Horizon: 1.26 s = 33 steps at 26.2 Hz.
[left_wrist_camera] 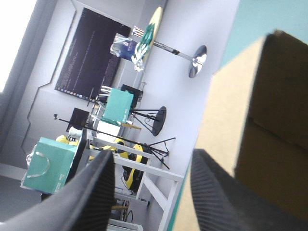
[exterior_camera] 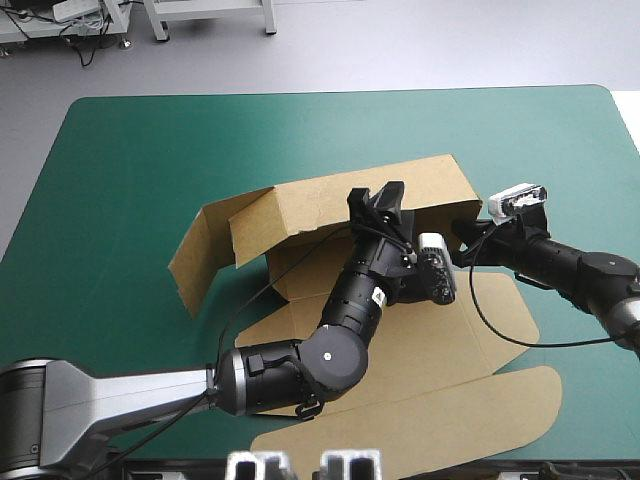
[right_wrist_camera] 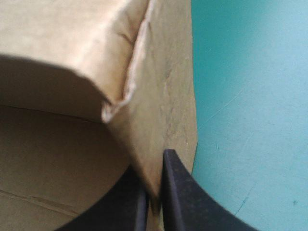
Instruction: Fold the box
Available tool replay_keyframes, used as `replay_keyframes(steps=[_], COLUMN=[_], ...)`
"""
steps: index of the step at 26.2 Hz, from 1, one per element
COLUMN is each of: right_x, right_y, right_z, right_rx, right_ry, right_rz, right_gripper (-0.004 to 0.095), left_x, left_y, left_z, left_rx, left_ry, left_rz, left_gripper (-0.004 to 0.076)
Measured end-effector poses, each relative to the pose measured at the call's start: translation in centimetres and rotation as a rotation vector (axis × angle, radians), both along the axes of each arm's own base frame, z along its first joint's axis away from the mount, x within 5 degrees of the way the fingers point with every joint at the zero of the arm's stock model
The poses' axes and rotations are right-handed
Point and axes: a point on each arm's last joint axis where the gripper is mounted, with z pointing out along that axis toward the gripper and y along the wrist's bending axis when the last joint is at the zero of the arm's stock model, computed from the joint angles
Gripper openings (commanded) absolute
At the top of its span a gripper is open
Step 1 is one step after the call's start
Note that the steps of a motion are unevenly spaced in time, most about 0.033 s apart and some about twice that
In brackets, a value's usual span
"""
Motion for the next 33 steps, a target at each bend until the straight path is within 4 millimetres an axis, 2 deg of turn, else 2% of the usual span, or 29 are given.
replay_keyframes(steps=[3, 5, 8, 10, 14, 19, 20, 21, 25, 26, 28, 31, 33], right_x=[0.0, 0.0, -0.1, -0.3, -0.5, -0.3, -0.1, 0.0, 0.3, 0.5, 1.5, 3.6, 5.7], right_y=[0.0, 0.0, -0.1, -0.1, -0.2, -0.5, -0.5, -0.6, -0.7, -0.7, -0.6, 0.5, 2.5], right_z=[0.0, 0.0, 0.1, 0.4, 1.7, 4.6, 5.4, 6.1, 8.8, 9.6, 10.5, 10.2, 8.3], right_rx=[0.008, 0.014, 0.021, 0.012, -0.023, -0.059, -0.063, -0.068, -0.087, -0.087, -0.09, -0.135, -0.181], right_ry=[0.007, 0.013, 0.024, 0.029, 0.041, 0.07, 0.081, 0.096, 0.175, 0.232, 0.297, 0.371, 0.428], right_rz=[-0.008, -0.015, -0.033, -0.035, -0.029, -0.035, -0.039, -0.042, -0.025, -0.019, -0.013, 0.017, 0.075], right_gripper=[-0.0005, -0.0005, -0.0003, -0.0003, -0.0003, -0.0003, -0.0003, -0.0003, -0.0003, -0.0003, 0.0011, 0.0121, 0.0217], left_x=[0.3, 1.0, 3.0, 4.7, 8.1, 12.0, 12.3, 13.1, 14.5, 14.8, 14.7, 14.0, 13.2], left_y=[0.3, 1.2, 3.6, 5.9, 11.2, 18.8, 19.6, 21.8, 27.0, 29.9, 33.2, 36.3, 38.1], left_z=[2.7, 4.8, 7.8, 9.4, 10.8, 10.6, 10.3, 10.1, 8.6, 7.9, 6.8, 5.2, 3.1], left_rx=[-0.085, -0.15, -0.246, -0.323, -0.487, -0.654, -0.675, -0.689, -0.787, -0.853, -0.913, -0.939, -0.925], left_ry=[-0.027, -0.046, -0.068, -0.04, 0.087, 0.254, 0.295, 0.319, 0.492, 0.594, 0.744, 0.904, 1.029], left_rz=[0.038, 0.072, 0.151, 0.214, 0.328, 0.529, 0.551, 0.614, 0.747, 0.795, 0.839, 0.893, 0.947], left_gripper=[-0.0008, -0.0003, -0.0003, -0.0003, -0.0002, -0.0002, -0.0002, -0.0002, -0.0003, -0.0003, -0.0003, -0.0003, -0.0003])
